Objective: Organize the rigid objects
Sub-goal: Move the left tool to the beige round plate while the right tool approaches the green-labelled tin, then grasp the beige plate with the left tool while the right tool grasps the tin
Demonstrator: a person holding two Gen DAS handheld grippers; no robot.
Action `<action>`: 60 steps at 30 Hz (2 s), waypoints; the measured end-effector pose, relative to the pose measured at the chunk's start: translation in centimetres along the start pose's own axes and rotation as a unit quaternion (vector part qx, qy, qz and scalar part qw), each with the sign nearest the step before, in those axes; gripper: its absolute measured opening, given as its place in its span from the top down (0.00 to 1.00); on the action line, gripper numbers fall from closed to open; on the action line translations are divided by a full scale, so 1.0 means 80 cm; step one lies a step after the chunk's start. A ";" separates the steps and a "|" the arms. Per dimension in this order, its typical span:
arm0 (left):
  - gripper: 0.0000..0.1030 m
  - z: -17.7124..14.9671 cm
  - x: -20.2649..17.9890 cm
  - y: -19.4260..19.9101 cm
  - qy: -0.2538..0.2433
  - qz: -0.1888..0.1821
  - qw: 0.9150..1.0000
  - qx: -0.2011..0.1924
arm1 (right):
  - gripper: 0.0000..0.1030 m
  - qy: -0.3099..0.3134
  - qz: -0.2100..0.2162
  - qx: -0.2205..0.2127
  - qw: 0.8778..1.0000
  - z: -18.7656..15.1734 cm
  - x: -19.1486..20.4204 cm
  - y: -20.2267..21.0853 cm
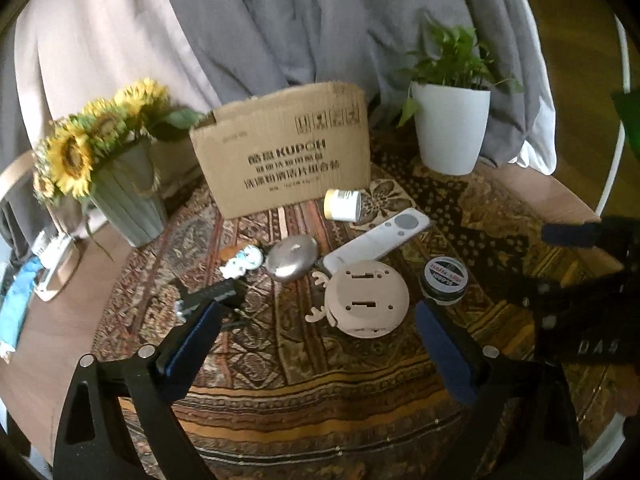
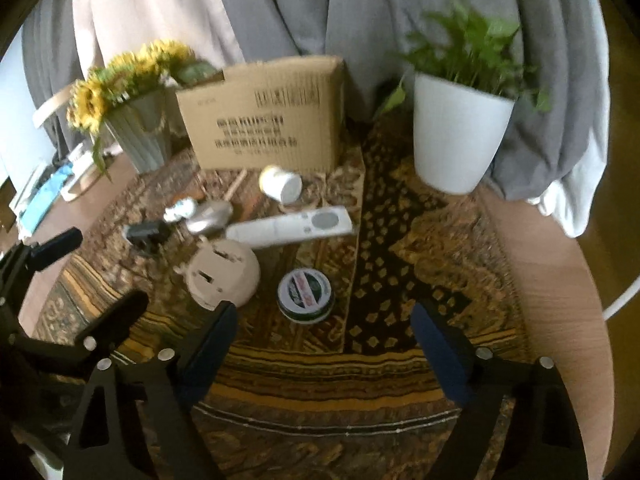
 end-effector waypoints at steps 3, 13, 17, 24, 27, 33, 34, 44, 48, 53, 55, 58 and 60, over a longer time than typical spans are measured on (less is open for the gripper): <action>0.08 0.002 0.000 -0.017 0.012 -0.017 1.000 0.014 | 0.18 0.007 0.014 0.018 1.000 -0.006 0.000 -0.023; 0.10 0.012 -0.009 -0.065 0.014 -0.070 0.996 0.060 | 0.36 0.020 0.064 0.038 0.997 -0.009 -0.004 -0.073; 0.10 0.013 -0.013 -0.082 0.001 -0.083 0.993 0.080 | 0.43 0.013 0.073 0.050 0.996 -0.009 -0.007 -0.089; 0.10 0.014 -0.017 -0.099 -0.022 -0.089 0.991 0.097 | 0.49 0.029 0.080 0.065 0.994 -0.011 -0.005 -0.104; 0.10 0.015 -0.015 -0.105 -0.015 -0.094 0.991 0.097 | 0.51 0.035 0.082 0.065 0.994 -0.009 -0.006 -0.105; 0.17 0.013 -0.014 -0.124 0.001 -0.105 0.989 0.108 | 0.52 0.028 0.080 0.067 0.994 -0.001 -0.014 -0.112; 0.18 0.012 -0.015 -0.126 0.001 -0.104 0.989 0.108 | 0.52 0.025 0.079 0.067 0.994 -0.001 -0.016 -0.114; 0.28 0.007 -0.008 -0.132 0.010 -0.103 0.990 0.098 | 0.53 0.036 0.088 0.061 0.994 0.013 -0.009 -0.126; 0.28 0.004 0.000 -0.130 0.034 -0.104 0.989 0.103 | 0.53 0.034 0.101 0.059 0.993 0.019 -0.004 -0.132; 0.28 0.003 0.006 -0.123 0.050 -0.091 0.990 0.100 | 0.48 0.041 0.111 0.056 0.991 0.026 0.007 -0.140; 0.28 0.002 0.011 -0.120 0.057 -0.081 0.990 0.097 | 0.44 0.042 0.114 0.053 0.991 0.029 0.010 -0.143; 0.28 0.002 0.019 -0.120 0.067 -0.068 0.991 0.094 | 0.40 0.044 0.117 0.051 0.991 0.033 0.016 -0.148; 0.28 0.001 0.023 -0.119 0.070 -0.056 0.992 0.094 | 0.40 0.052 0.112 0.047 0.991 0.036 0.021 -0.151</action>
Point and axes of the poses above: each gripper's, at about its wrist camera, not at the fingertips, and y roughly against the way its jaws point, x to its left, z to its top, the point moved 1 cm from there along -y, roughly the way its jaws point, and after that the axes turned 5 degrees about -z, right-handed, at the moved point
